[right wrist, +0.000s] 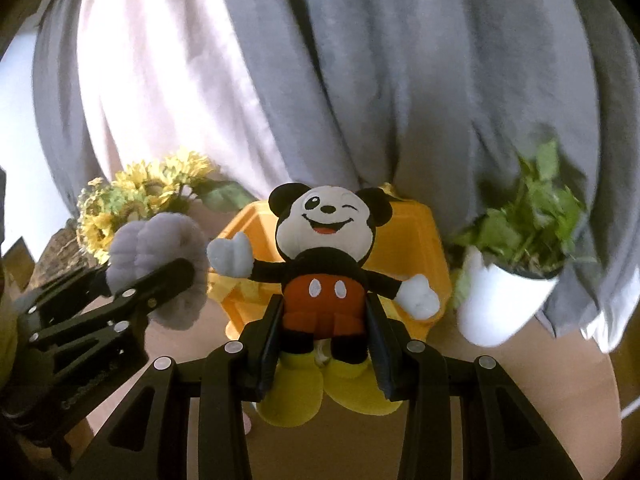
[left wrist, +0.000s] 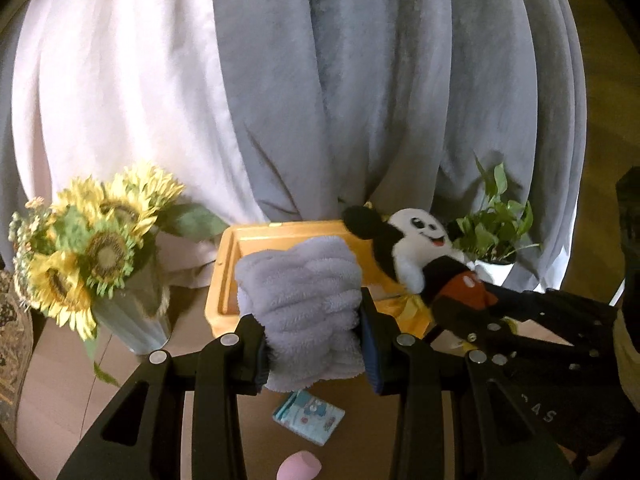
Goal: Organize soft objects
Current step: 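Lift the towel and Mickey plush and carry both over the orange crate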
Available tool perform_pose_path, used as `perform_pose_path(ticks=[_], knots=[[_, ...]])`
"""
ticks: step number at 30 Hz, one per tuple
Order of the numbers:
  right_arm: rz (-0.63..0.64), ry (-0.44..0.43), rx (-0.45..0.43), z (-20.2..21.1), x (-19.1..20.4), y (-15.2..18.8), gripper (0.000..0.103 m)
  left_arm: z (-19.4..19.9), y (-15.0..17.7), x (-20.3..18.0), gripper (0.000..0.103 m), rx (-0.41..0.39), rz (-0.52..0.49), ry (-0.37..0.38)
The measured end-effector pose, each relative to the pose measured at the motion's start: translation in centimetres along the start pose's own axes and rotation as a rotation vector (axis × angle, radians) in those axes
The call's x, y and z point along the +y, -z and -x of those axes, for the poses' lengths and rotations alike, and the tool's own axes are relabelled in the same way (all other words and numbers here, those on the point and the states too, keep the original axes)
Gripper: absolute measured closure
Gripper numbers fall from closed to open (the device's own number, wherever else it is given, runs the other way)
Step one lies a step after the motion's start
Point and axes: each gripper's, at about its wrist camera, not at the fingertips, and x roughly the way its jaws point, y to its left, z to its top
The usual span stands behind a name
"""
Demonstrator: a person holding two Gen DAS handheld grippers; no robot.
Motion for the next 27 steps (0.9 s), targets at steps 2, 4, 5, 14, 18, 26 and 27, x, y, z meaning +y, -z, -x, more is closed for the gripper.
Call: perform_pose_path(ticks=[2,4,5,14,18,26,27], knots=[[-0.007,-0.031,0.011,-0.4,-0.2,-0.7,0.063,-0.4,-0.7,0.0,0.066,0.005,0.003,0.015],[-0.007,-0.049,0.018,-0.8,-0.2,-1.5,0.063,-0.8,-1.4,0.0,0.066,0.006,0.0,0.021],[-0.001,-0.055,0.02,-1.1,-0.2,-2.0,0.063,-1.0,-1.8,-0.1,0.066,0.006,-0.008,0.018],[0.066,-0.063,0.032,-3.2,-0.3,-5.4,0.063,-3.6,-4.6,-0.1,0.066,-0.002,-0.082,-0.007],[0.095,-0.084,0.052,-4.6,-0.8,-7.0,0.063,-4.8,-5.8,-0.2,0.066,0.005,-0.113,-0.024],[0.147,-0.092,0.113,-8.2,-1.7,-9.2,0.063,-8.4,-7.4,0.3,0.066,0.052,-0.13,-0.016],[0.153,-0.093,0.123,-8.8,-1.7,-9.3,0.063,-8.8,-7.3,0.4,0.066,0.067,-0.128,-0.013]])
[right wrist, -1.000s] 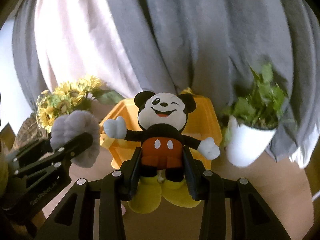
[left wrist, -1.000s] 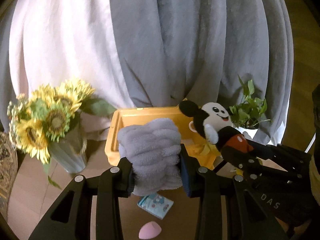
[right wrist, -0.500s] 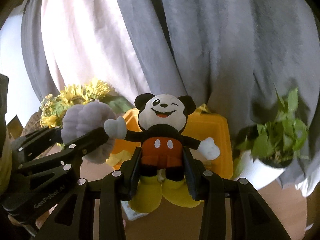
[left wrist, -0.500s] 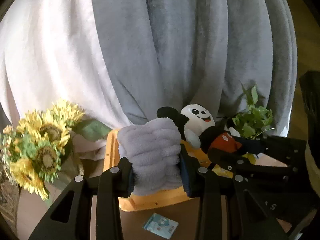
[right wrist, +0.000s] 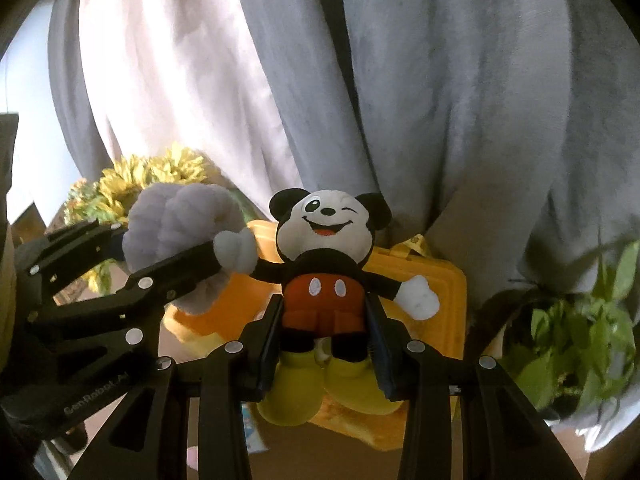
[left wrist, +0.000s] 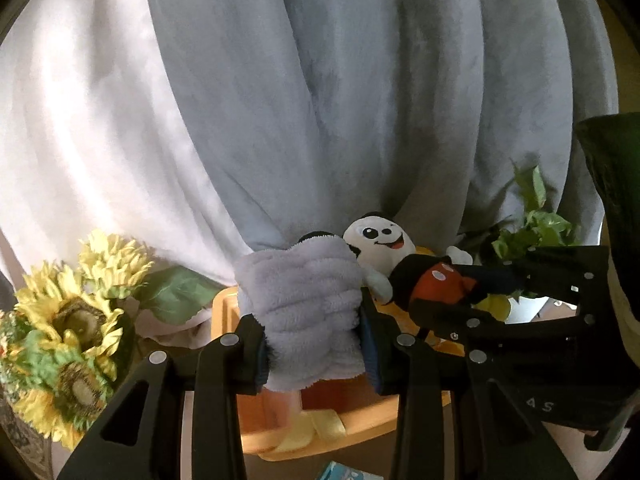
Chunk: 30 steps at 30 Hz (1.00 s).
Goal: Organize soft objects
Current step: 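Lift the towel and Mickey plush and carry both over the orange crate, then open both tools to drop the towel and Mickey plush into the crate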
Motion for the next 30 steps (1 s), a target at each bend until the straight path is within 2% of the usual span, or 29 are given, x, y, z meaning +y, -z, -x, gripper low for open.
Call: perform_pose_path(ticks=[5,17,25,30], knots=[[0.024,-0.024,0.072,-3.3,-0.8,-0.6,0.063,-3.4,0.6,0.2,0.066,0.063,-0.014,-0.007],[0.094,-0.06,0.273,-10.9,-1.2,1.2,0.063,-10.1,4.5,1.2,0.066,0.254,0.047,0.028],[0.126,-0.042,0.362,-13.6,-1.3,2.3,0.062,-11.6,5.4,1.0,0.065,0.301,0.033,0.029],[0.122,-0.011,0.384,-14.6,-1.5,2.6,0.054,-11.7,5.6,0.9,0.058,0.321,0.019,0.025]])
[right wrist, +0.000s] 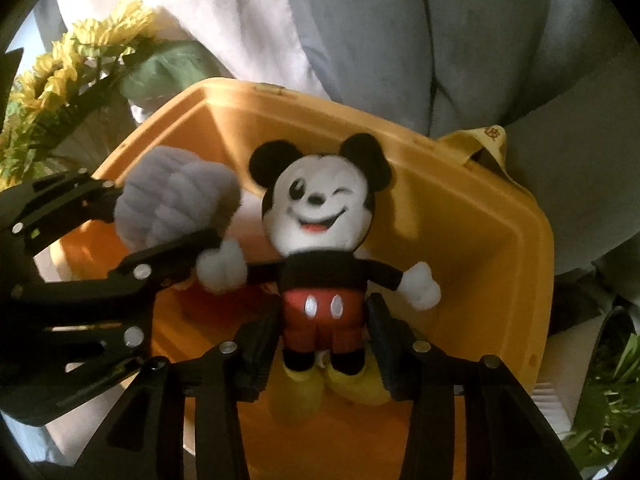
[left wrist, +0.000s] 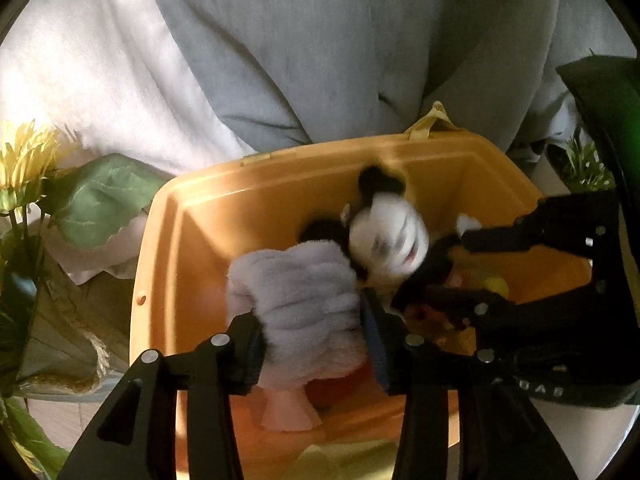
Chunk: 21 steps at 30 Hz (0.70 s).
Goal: Organize soft objects
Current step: 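Open both tools to drop the towel and Mickey plush into the crate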
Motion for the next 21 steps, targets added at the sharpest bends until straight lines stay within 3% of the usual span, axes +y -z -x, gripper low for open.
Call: perform_pose_path(ticks=[3,21], knots=[[0.0,0.028,-0.007,0.1,-0.2,0.0,0.047,0.5,0.2,0.0,0.05,-0.013,-0.002,-0.018],[-0.141,0.104,-0.241,8.4,-0.2,0.7,0.047,9.1,0.8,0.5,0.035,-0.198,0.051,-0.092]])
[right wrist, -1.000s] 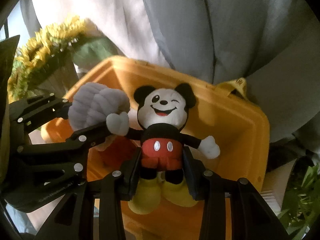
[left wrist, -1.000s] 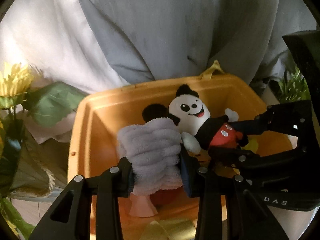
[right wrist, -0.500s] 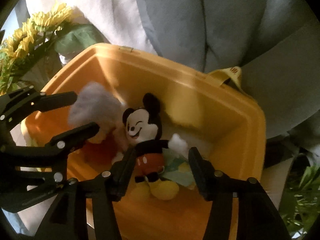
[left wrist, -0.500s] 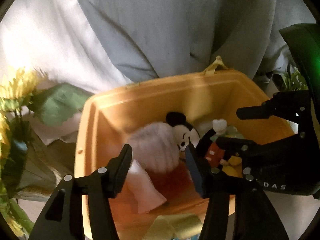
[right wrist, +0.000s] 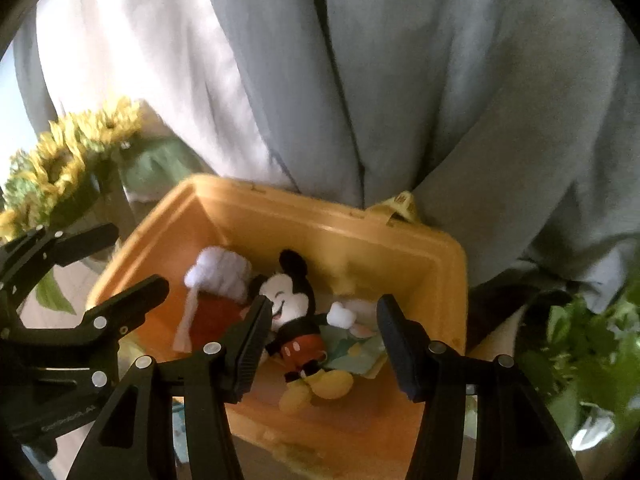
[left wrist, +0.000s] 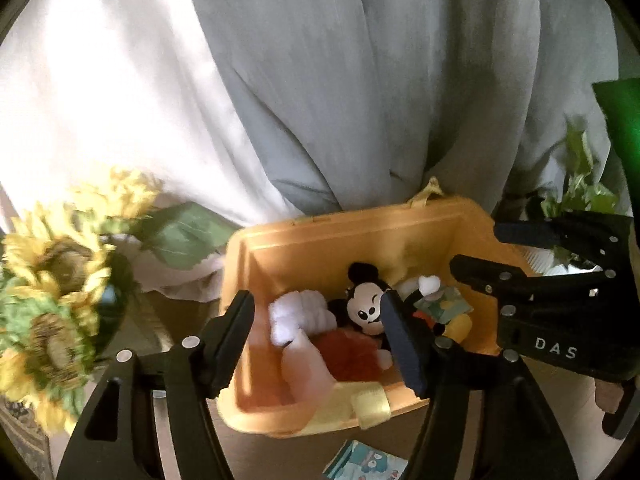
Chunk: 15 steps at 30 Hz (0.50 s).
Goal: Organize soft objects
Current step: 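Open both tools to drop the towel and Mickey plush into the crate, then withdraw both tools from the crate toward the pink sponge and tissue pack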
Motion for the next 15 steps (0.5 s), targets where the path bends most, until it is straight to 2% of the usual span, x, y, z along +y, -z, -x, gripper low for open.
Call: perform_pose_path(ticks=[4,7,9,15], knots=[[0.003,0.021,-0.075,3.1,1.0,0.4,0.047,2.6,0.3,0.3,0.032,-0.052,0.006,-0.024],[0.009,0.047,-0.133,5.4,1.6,0.8,0.037,4.6,0.8,0.6,0.026,-0.085,0.022,-0.046],[0.003,0.075,-0.166,6.9,1.9,1.2,0.036,5.7,1.4,0.7,0.024,-0.105,0.024,-0.064],[0.003,0.09,-0.211,9.7,3.0,2.6,0.036,8.6,2.9,0.6,0.019,-0.135,0.026,-0.08]])
